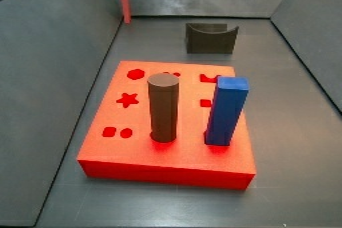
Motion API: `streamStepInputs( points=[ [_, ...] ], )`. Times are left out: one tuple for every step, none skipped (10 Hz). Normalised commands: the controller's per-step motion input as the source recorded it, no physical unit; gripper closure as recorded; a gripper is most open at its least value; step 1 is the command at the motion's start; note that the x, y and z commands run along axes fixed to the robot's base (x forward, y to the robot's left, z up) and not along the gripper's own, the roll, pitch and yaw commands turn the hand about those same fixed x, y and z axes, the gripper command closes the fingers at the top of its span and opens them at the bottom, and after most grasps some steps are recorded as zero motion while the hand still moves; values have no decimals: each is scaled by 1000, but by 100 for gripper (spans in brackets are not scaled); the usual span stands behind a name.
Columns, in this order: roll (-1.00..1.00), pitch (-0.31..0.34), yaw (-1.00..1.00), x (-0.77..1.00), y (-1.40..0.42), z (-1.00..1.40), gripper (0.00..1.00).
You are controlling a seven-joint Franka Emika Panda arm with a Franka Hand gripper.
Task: Pick up the double-square object. Move up. Move to above the board. Insert the double-square object.
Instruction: Pick up the double-square object.
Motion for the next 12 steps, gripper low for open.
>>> streamStepInputs(
  points=[
    [0, 0, 0, -83, 0, -43, 0],
    [0, -7, 11, -343, 243, -163, 0],
    [31, 0, 54, -329, 294, -151, 0],
    [0, -3, 51, -486, 434, -226, 0],
    [0, -37, 37, -686, 503, -251, 0],
    [0, -56, 74, -909, 600, -231, 0],
    [-29, -83, 46, -991, 649, -126, 0],
    [-44, 0, 100, -811, 714, -49, 0],
    [-33, -26, 120, -857, 706, -123, 0],
    [-29, -81, 69, -740, 631, -300, 0],
    [-7, -87, 37, -537, 537, -429, 0],
    [0, -107, 31, -469, 466, -514, 0]
  ],
)
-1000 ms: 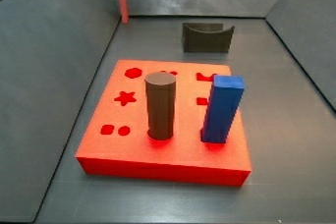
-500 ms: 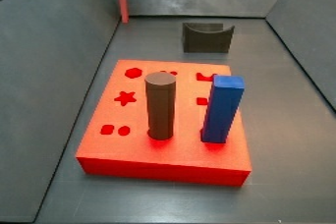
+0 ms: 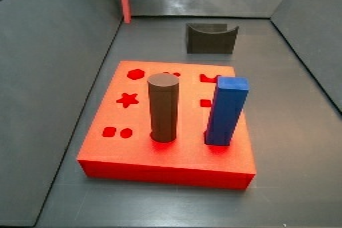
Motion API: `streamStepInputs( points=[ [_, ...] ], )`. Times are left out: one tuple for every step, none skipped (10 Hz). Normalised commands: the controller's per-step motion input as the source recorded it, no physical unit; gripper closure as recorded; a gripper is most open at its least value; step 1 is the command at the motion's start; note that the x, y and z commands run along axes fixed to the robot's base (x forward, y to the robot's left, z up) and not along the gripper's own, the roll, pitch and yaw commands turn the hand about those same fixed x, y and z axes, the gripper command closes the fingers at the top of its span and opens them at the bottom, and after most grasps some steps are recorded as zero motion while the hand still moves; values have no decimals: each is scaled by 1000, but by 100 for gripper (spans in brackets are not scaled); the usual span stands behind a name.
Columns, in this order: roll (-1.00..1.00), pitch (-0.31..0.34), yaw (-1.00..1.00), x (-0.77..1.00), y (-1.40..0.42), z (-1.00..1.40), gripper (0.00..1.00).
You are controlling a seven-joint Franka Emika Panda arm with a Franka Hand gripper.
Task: Pick up the double-square object. Move up. Move to above the board. Insert the double-square object.
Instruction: Pick up the double-square object.
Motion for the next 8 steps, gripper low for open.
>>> streamStepInputs(
  points=[
    [0, -106, 54, -297, 400, -623, 0],
    [0, -109, 54, -297, 386, -694, 0],
    [0, -91, 60, -174, 369, -749, 0],
    [-10, -63, 6, -3, 303, -817, 0],
    [0, -77, 0, 0, 157, -943, 0],
    [36, -81, 0, 0, 0, -963, 0],
    [26, -93, 0, 0, 0, -494, 0],
    [-27, -33, 0, -34, 6, 0, 0]
  ],
)
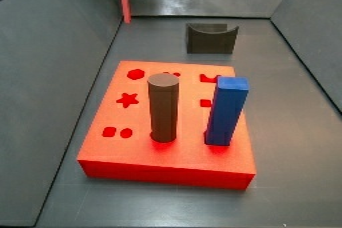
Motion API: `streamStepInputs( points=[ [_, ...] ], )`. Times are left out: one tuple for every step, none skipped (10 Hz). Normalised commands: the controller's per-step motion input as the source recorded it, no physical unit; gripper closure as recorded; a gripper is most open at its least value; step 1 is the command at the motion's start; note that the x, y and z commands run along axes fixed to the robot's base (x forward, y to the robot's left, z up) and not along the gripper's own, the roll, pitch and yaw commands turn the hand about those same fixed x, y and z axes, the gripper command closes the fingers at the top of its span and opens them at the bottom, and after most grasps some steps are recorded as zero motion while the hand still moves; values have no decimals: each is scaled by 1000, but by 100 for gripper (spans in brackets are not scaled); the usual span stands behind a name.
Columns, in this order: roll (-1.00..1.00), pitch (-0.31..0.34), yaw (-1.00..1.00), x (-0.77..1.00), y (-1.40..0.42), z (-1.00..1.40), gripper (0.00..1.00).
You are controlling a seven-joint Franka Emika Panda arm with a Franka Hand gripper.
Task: Pick up the double-square object. Move up. Move to above the board. Insert the double-square object.
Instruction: Pick up the double-square object.
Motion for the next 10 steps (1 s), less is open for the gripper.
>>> streamStepInputs(
  points=[
    [0, 0, 0, 0, 0, 0, 0],
    [0, 0, 0, 0, 0, 0, 100],
    [0, 0, 0, 0, 0, 0, 100],
    [0, 0, 0, 0, 0, 0, 100],
    [0, 0, 0, 0, 0, 0, 100],
    [0, 0, 0, 0, 0, 0, 100],
    [0, 0, 0, 0, 0, 0, 100],
    [0, 0, 0, 0, 0, 0, 100],
    [0, 0, 0, 0, 0, 0, 100],
    [0, 0, 0, 0, 0, 0, 100]
  ],
)
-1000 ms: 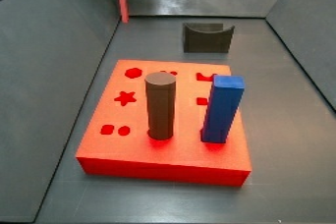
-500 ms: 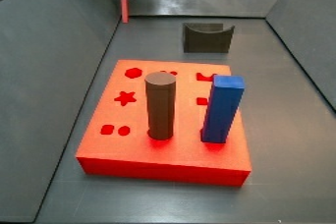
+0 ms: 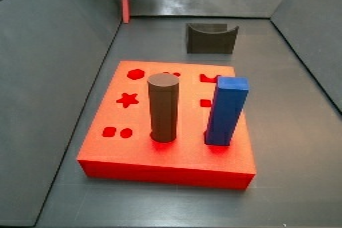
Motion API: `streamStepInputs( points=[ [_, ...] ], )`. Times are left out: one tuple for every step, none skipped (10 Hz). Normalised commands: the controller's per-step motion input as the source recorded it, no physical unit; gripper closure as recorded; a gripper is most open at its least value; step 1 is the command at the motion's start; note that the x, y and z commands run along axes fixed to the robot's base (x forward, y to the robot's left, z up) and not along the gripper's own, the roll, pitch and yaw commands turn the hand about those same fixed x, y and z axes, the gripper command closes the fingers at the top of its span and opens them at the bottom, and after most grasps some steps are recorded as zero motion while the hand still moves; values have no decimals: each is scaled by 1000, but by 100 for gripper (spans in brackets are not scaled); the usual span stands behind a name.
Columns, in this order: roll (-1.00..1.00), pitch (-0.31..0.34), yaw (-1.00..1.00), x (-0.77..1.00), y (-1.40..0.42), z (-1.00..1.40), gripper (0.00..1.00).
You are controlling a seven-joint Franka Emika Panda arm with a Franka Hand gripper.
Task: Pick up the double-square object. Move up. Move to above the board. Insert the double-square object.
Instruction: Pick up the double-square object, then move up, then move to above the board.
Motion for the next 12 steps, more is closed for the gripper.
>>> streamStepInputs(
  points=[
    [0, 0, 0, 0, 0, 0, 100],
    [0, 0, 0, 0, 0, 0, 100],
    [0, 0, 0, 0, 0, 833, 100],
    [9, 9, -27, 34, -50, 786, 100],
    [20, 30, -28, 15, -43, 722, 100],
    [53, 58, -24, -9, -20, 570, 100],
    [75, 79, -17, -21, -8, 451, 100],
    [93, 92, 0, -19, -8, 301, 100],
    [91, 99, 8, -22, -10, 228, 100],
    [-183, -343, 218, -342, 98, 1000, 100],
    [-191, -343, 208, -347, 98, 1000, 100],
    [-161, -297, 129, -337, 78, 1000, 100]
  ],
)
